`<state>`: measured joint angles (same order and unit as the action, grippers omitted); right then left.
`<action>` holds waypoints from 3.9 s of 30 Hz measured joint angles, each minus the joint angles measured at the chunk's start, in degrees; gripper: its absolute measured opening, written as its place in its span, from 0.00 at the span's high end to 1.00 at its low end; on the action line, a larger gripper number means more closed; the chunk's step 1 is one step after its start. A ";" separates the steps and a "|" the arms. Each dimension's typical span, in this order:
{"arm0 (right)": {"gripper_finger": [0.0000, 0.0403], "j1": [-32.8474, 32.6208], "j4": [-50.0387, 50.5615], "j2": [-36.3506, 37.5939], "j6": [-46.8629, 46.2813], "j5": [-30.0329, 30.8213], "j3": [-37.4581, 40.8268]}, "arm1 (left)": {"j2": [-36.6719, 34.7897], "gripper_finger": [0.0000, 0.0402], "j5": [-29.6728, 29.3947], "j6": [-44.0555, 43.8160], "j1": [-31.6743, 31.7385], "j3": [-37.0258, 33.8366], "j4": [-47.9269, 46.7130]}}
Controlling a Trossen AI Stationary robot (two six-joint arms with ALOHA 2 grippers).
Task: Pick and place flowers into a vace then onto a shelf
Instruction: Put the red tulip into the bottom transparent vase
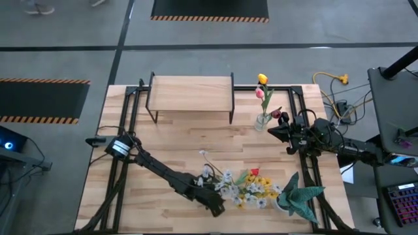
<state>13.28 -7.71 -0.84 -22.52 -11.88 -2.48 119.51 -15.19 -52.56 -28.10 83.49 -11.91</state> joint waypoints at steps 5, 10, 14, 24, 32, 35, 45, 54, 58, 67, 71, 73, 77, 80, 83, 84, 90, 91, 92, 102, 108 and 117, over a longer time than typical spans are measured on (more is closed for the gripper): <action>0.98 0.00 0.01 0.02 0.02 -0.08 0.00 | 1.51 0.36 3.30 -0.05 -0.61 0.05 0.50; 0.98 0.00 0.14 -0.02 0.24 -0.12 0.00 | 3.05 0.38 3.18 -0.38 -0.90 0.21 -0.83; 0.98 0.02 0.12 -0.02 0.24 -0.09 0.00 | 4.30 0.44 2.63 -1.21 -0.89 0.40 -2.42; 0.98 0.04 0.05 0.00 0.24 -0.02 0.00 | 5.98 0.88 2.74 -5.16 -0.78 0.38 -9.19; 0.98 0.04 -0.19 0.02 0.11 1.51 0.00 | 5.53 0.99 6.51 -6.94 -0.65 0.36 -17.97; 0.98 0.04 -0.21 0.00 0.11 1.53 0.00 | 4.66 1.00 7.03 -8.84 -0.78 0.32 -24.41; 0.98 0.04 -0.21 0.00 0.05 1.55 0.00 | 1.58 1.00 6.24 -14.17 -0.76 0.21 -37.06; 0.98 0.02 -0.21 0.00 0.04 1.53 0.00 | -0.64 0.90 5.96 -14.23 -0.76 0.07 -36.81; 0.98 0.02 -0.21 0.00 0.04 1.51 0.00 | -2.65 0.72 5.43 -14.45 -0.64 -0.18 -37.15; 0.98 0.00 -0.14 0.00 0.04 1.42 0.00 | -4.43 0.44 1.27 -15.84 2.52 0.30 -28.51; 0.98 0.00 -0.12 0.00 0.07 1.40 0.00 | -4.28 0.42 1.16 -11.31 4.60 0.14 -23.05; 0.98 0.00 -0.12 0.00 0.18 1.40 0.00 | -4.03 0.42 0.90 -11.06 5.55 -0.04 -23.97; 0.98 0.00 -0.10 0.02 0.21 1.40 0.00 | -3.72 0.42 -0.52 -10.95 7.35 -1.24 -24.14; 0.98 0.00 -0.08 0.02 0.17 1.40 0.00 | -3.02 0.43 -0.60 -10.29 7.81 -2.73 -20.97; 0.98 0.04 -0.15 0.01 0.20 1.44 0.00 | -2.11 0.43 -0.17 -7.47 7.50 -3.81 -17.05; 0.98 0.02 -0.17 0.04 0.22 1.39 0.00 | -1.50 0.43 -0.14 -7.45 7.43 -3.81 -16.86; 0.98 0.03 -0.19 0.07 0.24 1.40 0.00 | 0.13 0.48 0.14 -10.31 7.09 -3.83 -20.72; 0.98 0.02 -0.19 0.07 0.23 1.40 0.00 | 0.13 0.51 0.16 -10.25 7.11 -3.86 -21.17; 0.98 0.02 -0.19 0.07 0.22 1.40 0.00 | 0.10 0.55 0.21 -10.01 7.22 -3.86 -21.59; 0.98 0.02 -0.21 0.07 0.22 1.40 0.00 | -1.56 0.98 1.19 -9.44 7.44 -3.72 -24.69; 0.98 0.02 -0.27 0.07 0.04 1.41 0.00 | -6.22 1.00 3.41 -9.40 7.38 -4.37 -35.73; 0.98 -0.02 -7.31 0.08 0.33 -0.76 0.00 | -20.21 1.00 -8.47 -10.27 7.48 -4.82 -39.10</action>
<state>13.26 -15.03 -0.76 -22.20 -12.64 -2.48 99.30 -23.65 -62.83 -20.62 78.67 -51.01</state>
